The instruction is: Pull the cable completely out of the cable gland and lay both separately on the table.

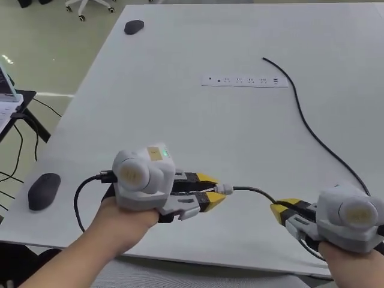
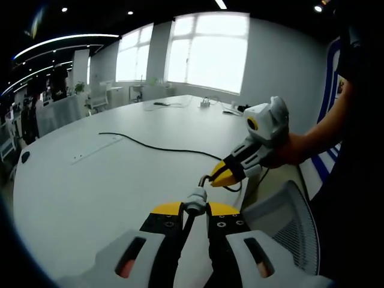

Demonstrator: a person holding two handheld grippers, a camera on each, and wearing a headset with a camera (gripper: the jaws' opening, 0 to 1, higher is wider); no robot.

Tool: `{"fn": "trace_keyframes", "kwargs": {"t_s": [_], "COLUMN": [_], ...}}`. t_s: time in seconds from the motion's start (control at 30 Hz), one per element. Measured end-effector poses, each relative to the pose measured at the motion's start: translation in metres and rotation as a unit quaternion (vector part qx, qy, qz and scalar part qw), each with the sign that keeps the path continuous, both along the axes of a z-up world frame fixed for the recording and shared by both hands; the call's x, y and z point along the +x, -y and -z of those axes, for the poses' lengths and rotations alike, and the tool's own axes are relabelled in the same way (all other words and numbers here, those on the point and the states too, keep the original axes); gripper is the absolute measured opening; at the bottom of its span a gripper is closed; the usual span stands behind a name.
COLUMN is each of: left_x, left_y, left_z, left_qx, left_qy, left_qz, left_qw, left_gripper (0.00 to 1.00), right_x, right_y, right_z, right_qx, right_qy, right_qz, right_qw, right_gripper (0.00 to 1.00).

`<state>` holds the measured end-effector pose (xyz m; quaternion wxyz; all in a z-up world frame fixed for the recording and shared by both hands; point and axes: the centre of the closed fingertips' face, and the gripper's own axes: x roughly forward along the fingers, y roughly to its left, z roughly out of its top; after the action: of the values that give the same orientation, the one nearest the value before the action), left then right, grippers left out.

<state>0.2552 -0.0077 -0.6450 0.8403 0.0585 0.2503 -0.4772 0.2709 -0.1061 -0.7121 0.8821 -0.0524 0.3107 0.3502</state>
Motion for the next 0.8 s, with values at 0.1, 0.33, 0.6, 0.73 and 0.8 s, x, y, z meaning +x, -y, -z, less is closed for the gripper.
{"fn": "trace_keyframes", "kwargs": {"t_s": [0.1,0.33,0.6,0.73,0.8], "left_x": [0.001,0.003,0.0,-0.001,-0.001], "left_y": [-0.003,-0.006,-0.002,-0.001,0.0], "left_z": [0.003,0.0,0.004,0.006,0.006], "left_qx": [0.002,0.0,0.007,0.007,0.007], "left_qy": [-0.006,-0.006,-0.008,-0.011,-0.01], "left_qz": [0.0,-0.003,0.005,0.007,0.007], "left_qw": [1.0,1.0,0.9999,0.9999,0.9999], "left_gripper": [0.15,0.15,0.15,0.15,0.15], "right_x": [-0.002,-0.002,-0.008,-0.014,-0.015], "right_y": [-0.003,-0.01,-0.039,-0.055,-0.063], "right_z": [-0.001,-0.016,-0.047,-0.053,-0.055], "right_qx": [-0.01,-0.014,-0.077,-0.098,-0.107], "right_qy": [0.009,0.027,0.109,0.12,0.132], "right_qz": [-0.016,-0.033,-0.137,-0.178,-0.195], "right_qw": [0.9998,0.999,0.9815,0.9717,0.966], "right_gripper": [0.02,0.06,0.12,0.13,0.14]}}
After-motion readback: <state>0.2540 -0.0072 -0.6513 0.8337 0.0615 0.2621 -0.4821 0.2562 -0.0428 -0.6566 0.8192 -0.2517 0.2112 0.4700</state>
